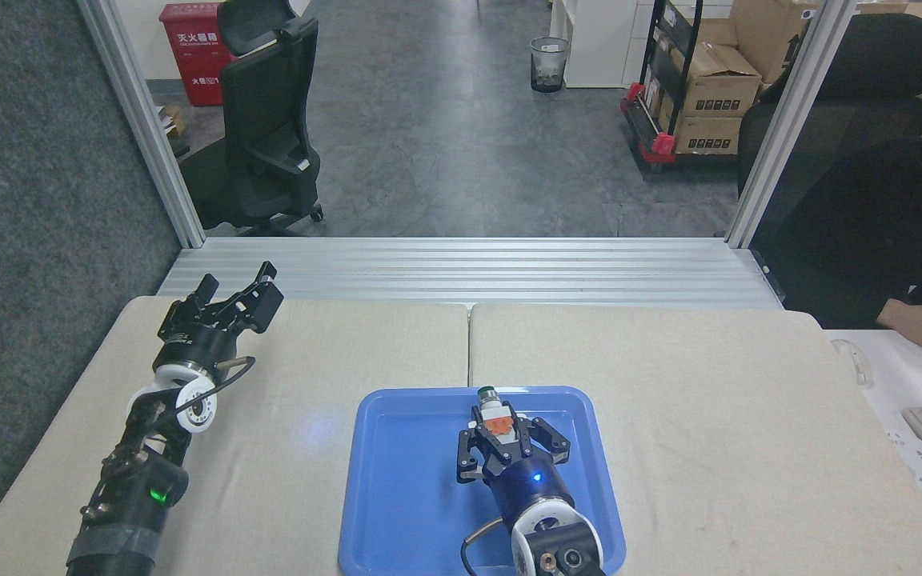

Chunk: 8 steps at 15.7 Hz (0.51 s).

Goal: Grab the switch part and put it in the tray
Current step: 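Carry the switch part over the blue tray with the right gripper, then open the right gripper to release the part into the tray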

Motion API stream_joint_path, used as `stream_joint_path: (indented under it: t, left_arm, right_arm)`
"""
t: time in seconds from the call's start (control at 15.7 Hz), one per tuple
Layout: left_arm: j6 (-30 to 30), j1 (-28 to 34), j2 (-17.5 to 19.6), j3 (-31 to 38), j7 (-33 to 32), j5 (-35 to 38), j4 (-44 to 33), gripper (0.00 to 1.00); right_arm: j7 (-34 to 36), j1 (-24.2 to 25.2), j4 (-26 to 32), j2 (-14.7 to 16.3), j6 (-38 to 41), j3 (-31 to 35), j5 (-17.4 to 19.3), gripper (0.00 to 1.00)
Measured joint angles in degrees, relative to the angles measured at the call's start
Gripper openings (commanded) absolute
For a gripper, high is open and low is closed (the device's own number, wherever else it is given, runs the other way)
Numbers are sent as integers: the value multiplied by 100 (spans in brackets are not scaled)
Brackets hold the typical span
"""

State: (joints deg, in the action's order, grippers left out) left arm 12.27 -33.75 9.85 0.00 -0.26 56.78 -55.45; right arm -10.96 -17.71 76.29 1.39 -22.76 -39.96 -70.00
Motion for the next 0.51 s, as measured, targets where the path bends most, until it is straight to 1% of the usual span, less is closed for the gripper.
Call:
stream_joint_path:
  t: [0.45,0.51]
  left_arm:
    - [0,0,-1,0,0,0,-1,100]
    - [0,0,-1,0,0,0,-1,100]
  right_arm:
    - [0,25,-317,-156,-185,-175,-80,0]
    - [0,37,-359,-168,-250,-194,-88,6]
